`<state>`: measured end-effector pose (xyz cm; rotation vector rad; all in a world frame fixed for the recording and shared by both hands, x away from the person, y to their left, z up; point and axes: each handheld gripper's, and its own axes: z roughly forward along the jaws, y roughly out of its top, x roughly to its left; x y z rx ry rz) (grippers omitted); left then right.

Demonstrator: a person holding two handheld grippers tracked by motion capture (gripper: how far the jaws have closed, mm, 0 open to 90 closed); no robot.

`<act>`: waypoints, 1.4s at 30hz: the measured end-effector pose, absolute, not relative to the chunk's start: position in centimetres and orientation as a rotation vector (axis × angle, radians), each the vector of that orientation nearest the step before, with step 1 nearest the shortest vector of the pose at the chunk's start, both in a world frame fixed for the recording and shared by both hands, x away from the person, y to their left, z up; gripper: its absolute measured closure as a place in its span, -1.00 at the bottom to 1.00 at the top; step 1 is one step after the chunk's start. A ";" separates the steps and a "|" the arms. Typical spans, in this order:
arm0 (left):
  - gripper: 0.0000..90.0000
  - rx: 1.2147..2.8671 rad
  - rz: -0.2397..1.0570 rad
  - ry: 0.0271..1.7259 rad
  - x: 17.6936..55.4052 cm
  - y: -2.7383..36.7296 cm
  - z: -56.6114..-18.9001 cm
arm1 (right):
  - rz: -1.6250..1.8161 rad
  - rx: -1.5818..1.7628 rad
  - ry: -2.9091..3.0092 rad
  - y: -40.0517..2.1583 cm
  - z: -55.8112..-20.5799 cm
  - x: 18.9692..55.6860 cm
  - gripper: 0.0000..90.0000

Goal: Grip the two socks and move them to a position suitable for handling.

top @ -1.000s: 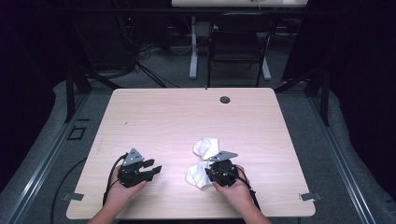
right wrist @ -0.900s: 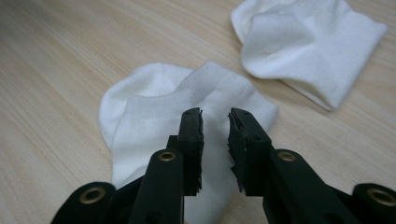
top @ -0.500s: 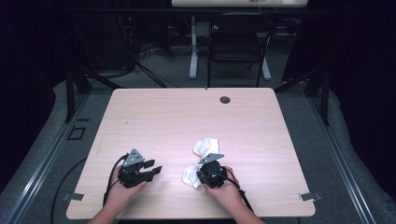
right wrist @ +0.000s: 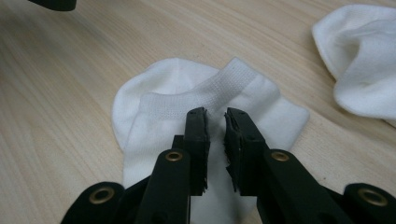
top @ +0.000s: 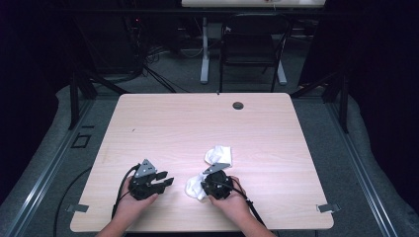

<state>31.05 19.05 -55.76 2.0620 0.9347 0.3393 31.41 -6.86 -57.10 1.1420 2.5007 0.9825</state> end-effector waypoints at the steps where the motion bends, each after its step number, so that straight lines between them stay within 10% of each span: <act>1: 0.37 2.068 0.337 0.930 31.1 19.0 -55.8 | 0.978 1.142 2.506 -6.9 -57.0 31.4 0.74; 17: 0.41 2.085 0.328 0.922 31.0 18.5 -56.1 | 1.021 0.996 2.549 -4.2 -56.6 30.1 0.52; 42: 0.37 2.079 0.293 0.909 31.0 16.3 -56.4 | 1.147 1.097 2.468 -5.5 -55.9 30.2 0.95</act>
